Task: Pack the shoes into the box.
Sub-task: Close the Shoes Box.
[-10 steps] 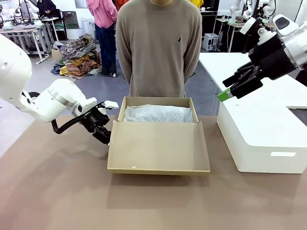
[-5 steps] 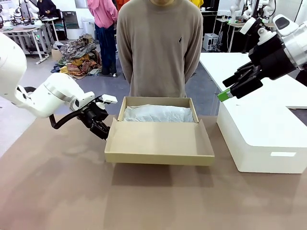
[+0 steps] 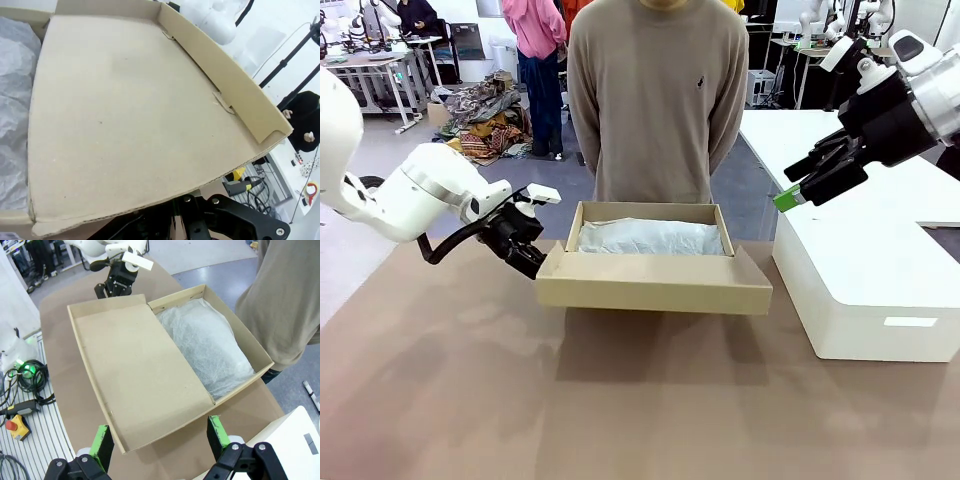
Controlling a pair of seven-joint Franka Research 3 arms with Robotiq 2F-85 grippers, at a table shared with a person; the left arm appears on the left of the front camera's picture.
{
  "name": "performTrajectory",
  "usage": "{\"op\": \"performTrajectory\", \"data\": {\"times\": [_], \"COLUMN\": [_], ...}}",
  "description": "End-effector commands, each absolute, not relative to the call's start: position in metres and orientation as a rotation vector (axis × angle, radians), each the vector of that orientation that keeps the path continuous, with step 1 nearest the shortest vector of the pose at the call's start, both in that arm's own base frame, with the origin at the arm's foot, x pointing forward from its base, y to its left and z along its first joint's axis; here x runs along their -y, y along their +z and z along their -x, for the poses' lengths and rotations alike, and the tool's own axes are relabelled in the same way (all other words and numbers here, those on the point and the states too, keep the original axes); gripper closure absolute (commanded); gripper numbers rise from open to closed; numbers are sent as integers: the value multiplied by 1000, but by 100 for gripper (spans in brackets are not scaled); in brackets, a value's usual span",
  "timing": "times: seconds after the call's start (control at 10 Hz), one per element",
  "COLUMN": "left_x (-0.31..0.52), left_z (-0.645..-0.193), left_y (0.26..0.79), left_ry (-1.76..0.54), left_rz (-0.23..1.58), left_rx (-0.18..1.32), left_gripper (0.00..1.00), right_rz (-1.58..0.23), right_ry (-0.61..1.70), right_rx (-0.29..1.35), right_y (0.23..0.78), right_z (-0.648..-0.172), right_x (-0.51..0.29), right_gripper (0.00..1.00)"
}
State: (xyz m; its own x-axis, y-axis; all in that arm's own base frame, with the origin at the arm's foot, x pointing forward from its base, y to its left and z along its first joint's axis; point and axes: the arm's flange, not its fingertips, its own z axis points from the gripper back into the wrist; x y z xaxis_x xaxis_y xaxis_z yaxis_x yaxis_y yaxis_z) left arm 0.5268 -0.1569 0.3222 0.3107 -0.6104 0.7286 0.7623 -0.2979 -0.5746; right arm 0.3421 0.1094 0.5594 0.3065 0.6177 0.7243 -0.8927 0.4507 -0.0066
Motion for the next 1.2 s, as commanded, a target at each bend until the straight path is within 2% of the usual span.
{"op": "performTrajectory", "data": {"times": [0.0,0.7,1.1], "left_x": [156,155,153], "left_z": [-515,-544,-572], "left_y": [337,399,409], "left_ry": [-1340,-1361,-1309], "left_rz": [1297,1227,1029], "left_rx": [239,395,590], "left_gripper": [100,100,100], "right_rz": [-468,-468,-468], "right_ry": [1062,1062,1062], "right_rx": [750,750,750], "right_y": [558,558,558], "right_z": [-345,-345,-345], "right_x": [-108,-108,-108], "right_gripper": [0,0,0]}}
